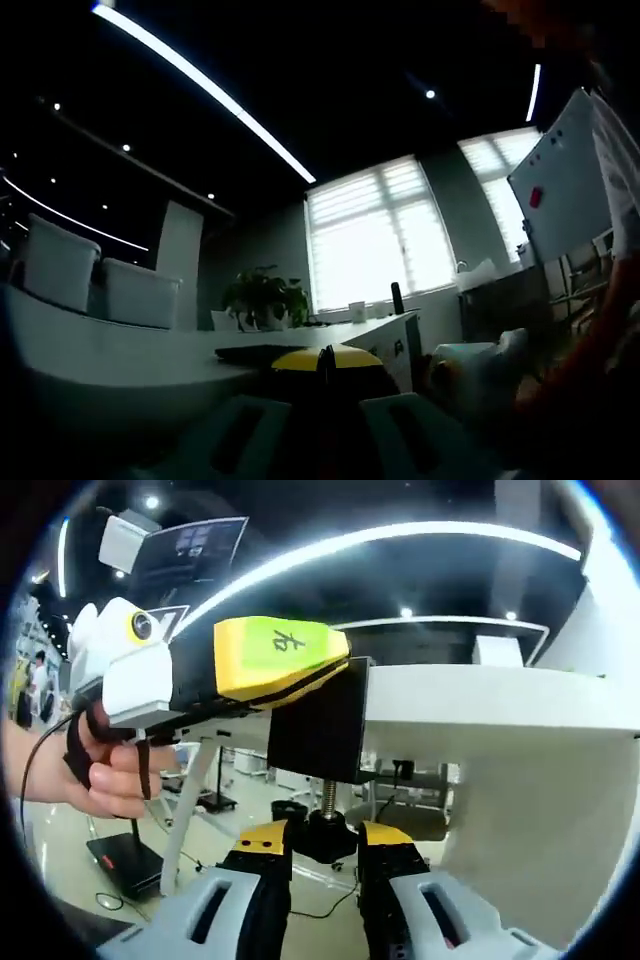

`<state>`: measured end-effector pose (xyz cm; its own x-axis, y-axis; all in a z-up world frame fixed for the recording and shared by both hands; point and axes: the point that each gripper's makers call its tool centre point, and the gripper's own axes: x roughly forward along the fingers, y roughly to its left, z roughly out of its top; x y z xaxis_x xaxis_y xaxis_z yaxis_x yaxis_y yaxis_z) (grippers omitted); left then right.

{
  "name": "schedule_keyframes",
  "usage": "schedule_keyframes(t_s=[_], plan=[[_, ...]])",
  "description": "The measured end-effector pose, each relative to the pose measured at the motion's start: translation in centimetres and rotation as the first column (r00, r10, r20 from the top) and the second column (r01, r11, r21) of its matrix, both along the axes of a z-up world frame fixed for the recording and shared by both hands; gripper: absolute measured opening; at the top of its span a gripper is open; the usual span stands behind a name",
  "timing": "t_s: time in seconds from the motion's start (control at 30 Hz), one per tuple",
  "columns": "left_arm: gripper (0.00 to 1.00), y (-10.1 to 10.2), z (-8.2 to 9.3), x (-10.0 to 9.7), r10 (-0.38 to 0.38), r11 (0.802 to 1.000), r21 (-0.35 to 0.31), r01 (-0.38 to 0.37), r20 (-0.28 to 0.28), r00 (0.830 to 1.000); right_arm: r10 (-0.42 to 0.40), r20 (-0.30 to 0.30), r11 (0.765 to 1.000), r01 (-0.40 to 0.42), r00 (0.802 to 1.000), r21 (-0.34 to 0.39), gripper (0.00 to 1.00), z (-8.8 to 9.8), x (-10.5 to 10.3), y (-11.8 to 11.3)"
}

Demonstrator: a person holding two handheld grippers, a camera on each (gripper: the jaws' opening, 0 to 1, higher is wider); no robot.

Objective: Clamp the fixed fixture on the desktop, loosen the retaining clip, secure it to the edge of the desk, and tighten the retaining clip.

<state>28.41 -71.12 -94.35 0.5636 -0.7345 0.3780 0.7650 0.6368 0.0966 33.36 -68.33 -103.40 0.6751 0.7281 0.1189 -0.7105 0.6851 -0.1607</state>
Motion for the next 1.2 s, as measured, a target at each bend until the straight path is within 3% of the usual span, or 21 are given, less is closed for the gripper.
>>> schedule_keyframes(t_s=[0.17,0.37,0.67,0.93,1.2], plan=[[0.02,0.0,0.0,0.0,0.001,1.0,-0.004,-0.001,0.001,1.0,0.152,-0.04,0.988,-0.153,0.988,-0.016,0.25,-0.1,0.0,0.2],[0.02,0.0,-0.1,0.0,0.003,1.0,-0.001,-0.003,0.005,1.0,0.206,-0.056,0.978,-0.207,0.977,-0.017,0.25,-0.1,0.2,0.1],[0.02,0.0,-0.3,0.1,0.001,1.0,0.0,-0.001,-0.003,1.0,0.172,-0.067,0.985,-0.172,0.983,0.005,0.26,-0.2,-0.3,0.1],[0.02,0.0,-0.3,0.1,0.0,1.0,-0.002,0.0,-0.005,1.0,0.111,-0.033,0.991,-0.113,0.993,-0.071,0.34,-0.9,-1.8,-0.3],[0.06,0.0,-0.1,-0.2,0.02,1.0,0.003,-0.02,-0.02,1.0,0.021,-0.086,0.999,-0.019,0.996,0.025,0.32,-0.7,-3.3,-2.8]])
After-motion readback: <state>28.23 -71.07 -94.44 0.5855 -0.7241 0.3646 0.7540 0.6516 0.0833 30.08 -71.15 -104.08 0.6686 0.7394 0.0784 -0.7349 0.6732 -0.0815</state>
